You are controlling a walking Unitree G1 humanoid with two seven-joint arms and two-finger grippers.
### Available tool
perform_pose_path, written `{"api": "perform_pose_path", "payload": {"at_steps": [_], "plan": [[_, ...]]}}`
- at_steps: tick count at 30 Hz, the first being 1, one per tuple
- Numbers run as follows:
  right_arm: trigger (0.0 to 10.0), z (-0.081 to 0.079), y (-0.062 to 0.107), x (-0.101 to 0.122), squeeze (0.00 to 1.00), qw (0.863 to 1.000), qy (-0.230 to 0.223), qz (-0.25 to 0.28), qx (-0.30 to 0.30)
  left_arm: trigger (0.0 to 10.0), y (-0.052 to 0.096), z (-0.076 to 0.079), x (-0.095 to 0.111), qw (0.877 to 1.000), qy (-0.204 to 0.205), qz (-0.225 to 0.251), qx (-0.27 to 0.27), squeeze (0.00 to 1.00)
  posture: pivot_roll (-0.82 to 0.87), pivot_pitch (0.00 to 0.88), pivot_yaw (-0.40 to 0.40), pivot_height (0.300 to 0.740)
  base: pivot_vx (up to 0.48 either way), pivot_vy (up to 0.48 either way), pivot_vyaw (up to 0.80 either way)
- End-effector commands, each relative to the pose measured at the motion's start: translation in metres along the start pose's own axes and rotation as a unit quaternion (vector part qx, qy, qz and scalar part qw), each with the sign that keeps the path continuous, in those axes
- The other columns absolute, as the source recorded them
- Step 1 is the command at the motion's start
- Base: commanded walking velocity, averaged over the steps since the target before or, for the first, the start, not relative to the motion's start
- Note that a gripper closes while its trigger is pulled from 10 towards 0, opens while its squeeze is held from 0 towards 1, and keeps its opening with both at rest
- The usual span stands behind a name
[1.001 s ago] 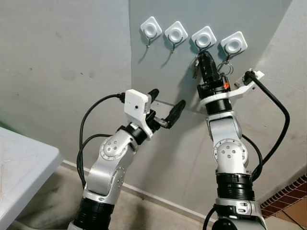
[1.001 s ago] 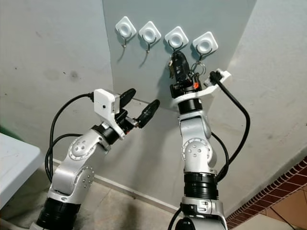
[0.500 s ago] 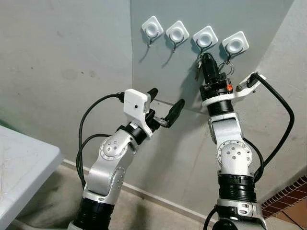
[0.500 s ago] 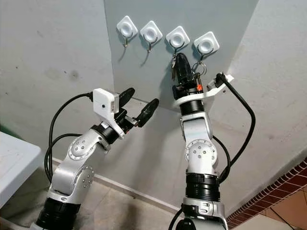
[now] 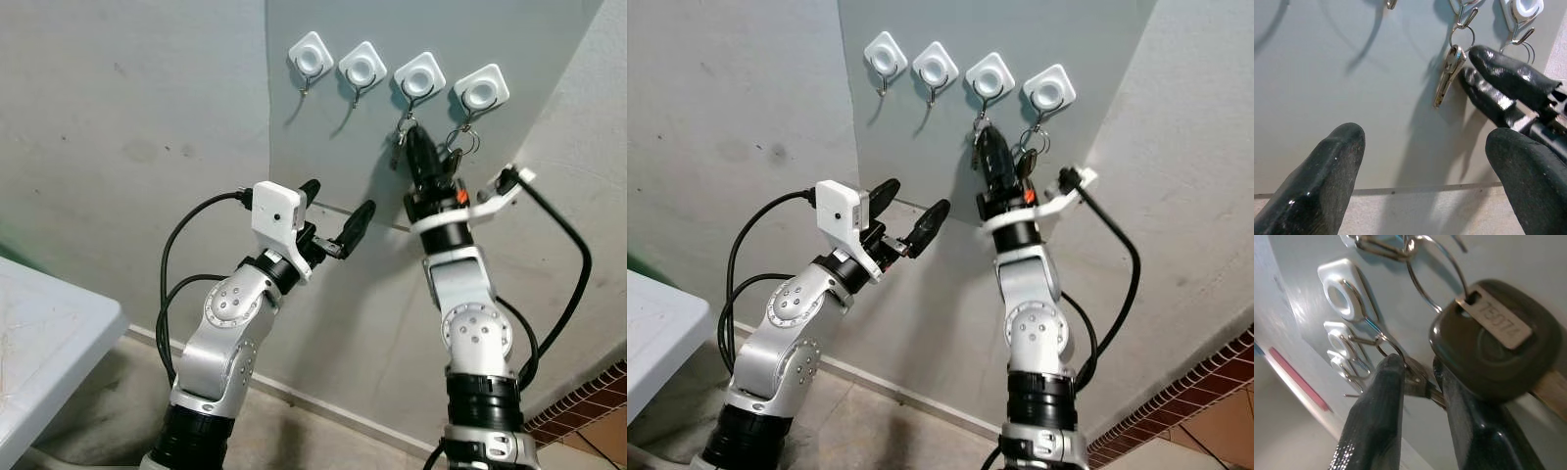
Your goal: Hang keys on a hook
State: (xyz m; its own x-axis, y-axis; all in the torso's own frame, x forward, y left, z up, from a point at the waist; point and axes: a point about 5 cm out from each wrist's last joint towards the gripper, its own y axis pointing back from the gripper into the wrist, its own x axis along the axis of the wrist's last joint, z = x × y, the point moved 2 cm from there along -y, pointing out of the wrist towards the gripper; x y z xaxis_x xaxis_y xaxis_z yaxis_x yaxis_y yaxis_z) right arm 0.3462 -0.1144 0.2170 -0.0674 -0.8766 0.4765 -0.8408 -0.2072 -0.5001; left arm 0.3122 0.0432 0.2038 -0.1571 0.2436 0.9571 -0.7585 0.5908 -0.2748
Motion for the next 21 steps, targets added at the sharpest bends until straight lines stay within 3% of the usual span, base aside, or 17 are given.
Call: {"api": "perform_pose_path", "payload": {"at_steps": [1, 6, 11, 12, 13, 15, 16, 17, 21], "plan": [[10.0, 0.009, 0.007, -0.002, 1.00, 1.000, 0.015, -0.008, -0.020, 10.0, 0.000, -0.002, -0.002, 1.000, -0.002, 0.001, 0.011, 0.00, 0.10, 0.003, -0.040, 0.740, 0.000, 0.000, 0.00], [10.0, 0.019, 0.021, -0.015, 1.00, 0.990, 0.128, -0.059, -0.024, 10.0, 0.005, -0.014, -0.016, 0.999, 0.000, -0.020, 0.047, 0.00, 0.10, 0.000, -0.039, 0.740, 0.000, 0.000, 0.00], [10.0, 0.040, 0.042, -0.030, 1.00, 0.975, 0.189, -0.110, -0.045, 10.0, 0.017, -0.028, -0.042, 0.995, -0.003, -0.053, 0.083, 0.00, 0.09, 0.000, -0.039, 0.740, 0.000, 0.000, 0.00], [10.0, 0.057, 0.059, -0.039, 1.00, 0.959, 0.237, -0.144, -0.065, 10.0, 0.027, -0.035, -0.064, 0.992, -0.017, -0.082, 0.097, 0.00, 0.09, 0.000, -0.039, 0.740, 0.000, 0.000, 0.00], [10.0, 0.057, 0.059, -0.039, 1.00, 0.959, 0.237, -0.144, -0.065, 10.0, 0.027, -0.035, -0.064, 0.992, -0.017, -0.082, 0.097, 0.00, 0.09, 0.000, -0.039, 0.740, 0.000, 0.000, 0.00], [10.0, 0.075, 0.077, -0.048, 1.00, 0.941, 0.275, -0.178, -0.083, 10.0, 0.039, -0.041, -0.087, 0.987, -0.025, -0.115, 0.108, 0.00, 0.08, 0.000, -0.037, 0.740, 0.000, 0.000, 0.00], [10.0, 0.075, 0.077, -0.048, 1.00, 0.941, 0.275, -0.178, -0.083, 10.0, 0.039, -0.041, -0.087, 0.987, -0.025, -0.115, 0.108, 0.00, 0.08, 0.000, -0.037, 0.740, 0.000, 0.000, 0.00], [10.0, 0.089, 0.094, -0.052, 1.00, 0.926, 0.302, -0.199, -0.104, 10.0, 0.050, -0.047, -0.106, 0.981, -0.027, -0.142, 0.125, 0.00, 0.08, 0.000, -0.035, 0.740, 0.000, 0.000, 0.00], [10.0, 0.117, 0.131, -0.064, 1.00, 0.895, 0.330, -0.264, -0.146, 10.0, 0.072, -0.053, -0.139, 0.970, -0.008, -0.192, 0.147, 0.00, 0.08, 0.000, -0.029, 0.740, 0.000, 0.000, 0.00]]}}
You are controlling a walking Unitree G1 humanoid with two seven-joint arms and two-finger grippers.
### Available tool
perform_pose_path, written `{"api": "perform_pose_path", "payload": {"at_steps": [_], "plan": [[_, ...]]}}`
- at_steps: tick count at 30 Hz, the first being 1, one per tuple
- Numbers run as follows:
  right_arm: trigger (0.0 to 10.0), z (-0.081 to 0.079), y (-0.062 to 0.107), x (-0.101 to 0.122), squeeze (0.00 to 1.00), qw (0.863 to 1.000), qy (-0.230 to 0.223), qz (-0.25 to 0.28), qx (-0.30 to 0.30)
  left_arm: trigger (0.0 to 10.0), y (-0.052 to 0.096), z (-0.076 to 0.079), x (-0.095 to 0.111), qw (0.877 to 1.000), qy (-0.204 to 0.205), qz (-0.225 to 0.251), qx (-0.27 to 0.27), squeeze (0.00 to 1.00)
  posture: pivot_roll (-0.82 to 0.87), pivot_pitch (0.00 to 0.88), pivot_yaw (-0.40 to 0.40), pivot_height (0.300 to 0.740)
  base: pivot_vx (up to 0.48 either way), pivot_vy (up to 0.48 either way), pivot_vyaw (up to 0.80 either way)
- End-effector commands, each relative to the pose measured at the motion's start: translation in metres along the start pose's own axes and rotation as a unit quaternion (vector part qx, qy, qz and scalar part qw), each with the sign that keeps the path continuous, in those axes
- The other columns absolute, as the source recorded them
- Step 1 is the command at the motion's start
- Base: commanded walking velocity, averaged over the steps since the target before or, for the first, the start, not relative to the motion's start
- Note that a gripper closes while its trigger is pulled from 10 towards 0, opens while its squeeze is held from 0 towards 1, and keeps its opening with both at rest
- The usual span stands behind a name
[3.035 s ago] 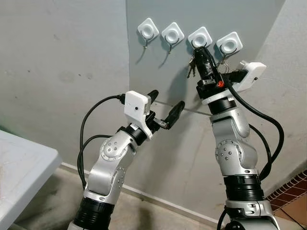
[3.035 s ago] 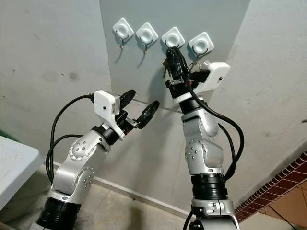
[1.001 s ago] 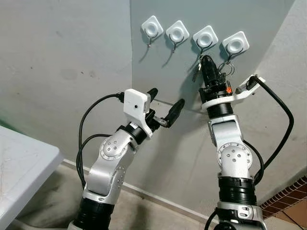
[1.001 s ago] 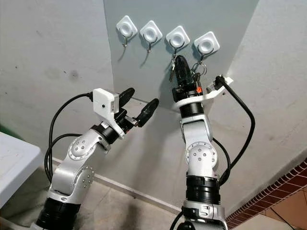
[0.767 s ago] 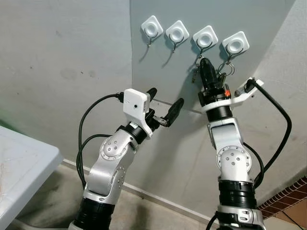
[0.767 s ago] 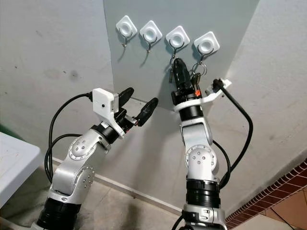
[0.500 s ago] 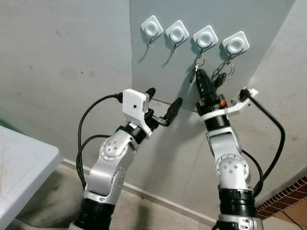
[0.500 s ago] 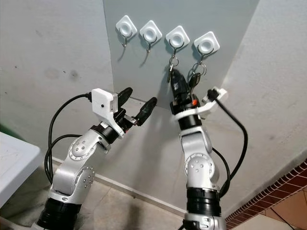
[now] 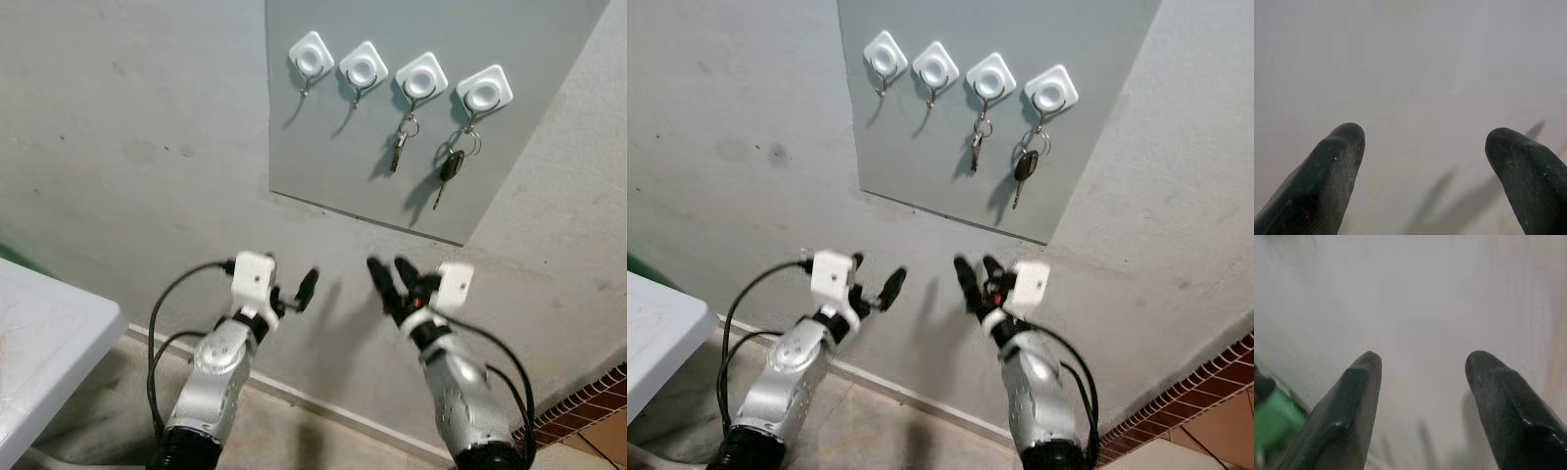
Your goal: Hang keys on a hook
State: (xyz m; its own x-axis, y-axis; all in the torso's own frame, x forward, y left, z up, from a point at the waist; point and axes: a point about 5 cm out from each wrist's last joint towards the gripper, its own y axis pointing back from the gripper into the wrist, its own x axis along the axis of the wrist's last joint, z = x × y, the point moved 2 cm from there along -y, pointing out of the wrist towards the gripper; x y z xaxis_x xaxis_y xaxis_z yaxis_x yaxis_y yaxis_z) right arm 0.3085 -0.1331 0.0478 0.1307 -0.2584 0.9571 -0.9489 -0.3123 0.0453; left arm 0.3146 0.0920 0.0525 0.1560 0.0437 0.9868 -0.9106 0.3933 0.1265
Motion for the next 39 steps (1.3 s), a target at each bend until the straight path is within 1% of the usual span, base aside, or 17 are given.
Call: {"api": "perform_pose_path", "payload": {"at_steps": [1, 2, 3, 5, 6, 9, 11, 14, 15, 16, 17, 18, 20, 23, 27, 32, 39], "plan": [[10.0, 0.013, 0.014, -0.028, 1.00, 0.998, 0.017, -0.055, -0.031, 10.0, 0.005, -0.003, -0.022, 0.999, -0.005, -0.031, 0.009, 0.00, 0.08, 0.000, -0.023, 0.740, 0.000, 0.000, 0.00], [10.0, 0.013, 0.014, -0.028, 1.00, 0.998, 0.017, -0.055, -0.031, 10.0, 0.005, -0.003, -0.022, 0.999, -0.005, -0.031, 0.009, 0.00, 0.08, 0.000, -0.023, 0.740, 0.000, 0.000, 0.00], [10.0, 0.021, 0.023, -0.043, 1.00, 0.995, 0.026, -0.084, -0.054, 10.0, 0.009, -0.006, -0.036, 0.998, -0.005, -0.056, 0.017, 0.00, 0.07, 0.000, -0.017, 0.740, 0.000, 0.000, 0.00], [10.0, 0.029, 0.036, -0.061, 1.00, 0.989, 0.027, -0.120, -0.079, 10.0, 0.015, -0.009, -0.052, 0.996, 0.001, -0.081, 0.024, 0.00, 0.07, 0.000, -0.010, 0.740, 0.000, 0.000, 0.00], [10.0, 0.031, 0.039, -0.065, 1.00, 0.988, 0.022, -0.129, -0.085, 10.0, 0.016, -0.009, -0.054, 0.996, 0.001, -0.083, 0.023, 0.00, 0.07, 0.000, -0.010, 0.740, 0.000, 0.000, 0.00], [10.0, 0.038, 0.056, -0.086, 1.00, 0.976, 0.041, -0.180, -0.112, 10.0, 0.025, -0.009, -0.074, 0.992, -0.017, -0.126, 0.025, 0.00, 0.05, 0.000, 0.005, 0.740, 0.000, 0.000, 0.00], [10.0, 0.043, 0.067, -0.097, 1.00, 0.968, 0.050, -0.208, -0.132, 10.0, 0.030, -0.007, -0.084, 0.988, -0.025, -0.149, 0.011, 0.00, 0.05, 0.000, 0.013, 0.740, 0.000, 0.000, 0.00], [10.0, 0.044, 0.075, -0.104, 1.00, 0.964, 0.041, -0.222, -0.139, 10.0, 0.033, -0.006, -0.091, 0.985, -0.030, -0.170, 0.003, 0.00, 0.04, 0.000, 0.015, 0.740, 0.000, 0.000, 0.00], [10.0, 0.046, 0.078, -0.106, 0.53, 0.961, 0.052, -0.231, -0.144, 10.0, 0.034, -0.007, -0.093, 0.985, -0.013, -0.174, 0.008, 0.00, 0.04, 0.000, 0.015, 0.740, 0.000, 0.000, 0.00], [10.0, 0.048, 0.082, -0.110, 0.00, 0.958, 0.049, -0.241, -0.150, 10.0, 0.036, -0.008, -0.097, 0.983, -0.006, -0.183, 0.011, 0.00, 0.03, 0.000, 0.029, 0.740, 0.000, 0.000, 0.00], [10.0, 0.054, 0.095, -0.117, 0.00, 0.947, 0.049, -0.266, -0.175, 10.0, 0.043, -0.009, -0.106, 0.978, 0.007, -0.208, 0.018, 0.00, 0.01, 0.000, 0.037, 0.740, 0.000, 0.000, 0.00], [10.0, 0.054, 0.095, -0.117, 0.00, 0.947, 0.049, -0.266, -0.175, 10.0, 0.043, -0.009, -0.106, 0.978, 0.007, -0.208, 0.018, 0.00, 0.01, 0.000, 0.037, 0.740, 0.000, 0.000, 0.00], [10.0, 0.058, 0.104, -0.123, 0.00, 0.939, 0.044, -0.280, -0.194, 10.0, 0.048, -0.011, -0.113, 0.974, 0.014, -0.226, 0.023, 0.00, 0.00, 0.000, 0.046, 0.740, 0.000, 0.000, 0.00], [10.0, 0.057, 0.107, -0.125, 0.00, 0.938, 0.040, -0.281, -0.198, 10.0, 0.053, -0.013, -0.119, 0.968, 0.012, -0.247, 0.033, 0.00, -0.02, 0.000, 0.055, 0.740, 0.000, 0.000, 0.00], [10.0, 0.057, 0.111, -0.128, 0.00, 0.935, 0.041, -0.288, -0.200, 10.0, 0.056, -0.014, -0.122, 0.966, 0.018, -0.255, 0.036, 0.00, -0.03, 0.000, 0.059, 0.740, 0.000, 0.000, 0.00], [10.0, 0.060, 0.130, -0.139, 0.00, 0.917, 0.062, -0.328, -0.219, 10.0, 0.062, -0.020, -0.127, 0.961, 0.011, -0.270, 0.058, 0.00, -0.07, 0.000, 0.082, 0.740, 0.000, 0.000, 0.00], [10.0, 0.057, 0.147, -0.150, 0.00, 0.906, 0.066, -0.356, -0.220, 10.0, 0.071, -0.024, -0.134, 0.955, 0.009, -0.289, 0.073, 0.00, -0.08, 0.000, 0.078, 0.740, 0.000, 0.000, 0.00]]}}
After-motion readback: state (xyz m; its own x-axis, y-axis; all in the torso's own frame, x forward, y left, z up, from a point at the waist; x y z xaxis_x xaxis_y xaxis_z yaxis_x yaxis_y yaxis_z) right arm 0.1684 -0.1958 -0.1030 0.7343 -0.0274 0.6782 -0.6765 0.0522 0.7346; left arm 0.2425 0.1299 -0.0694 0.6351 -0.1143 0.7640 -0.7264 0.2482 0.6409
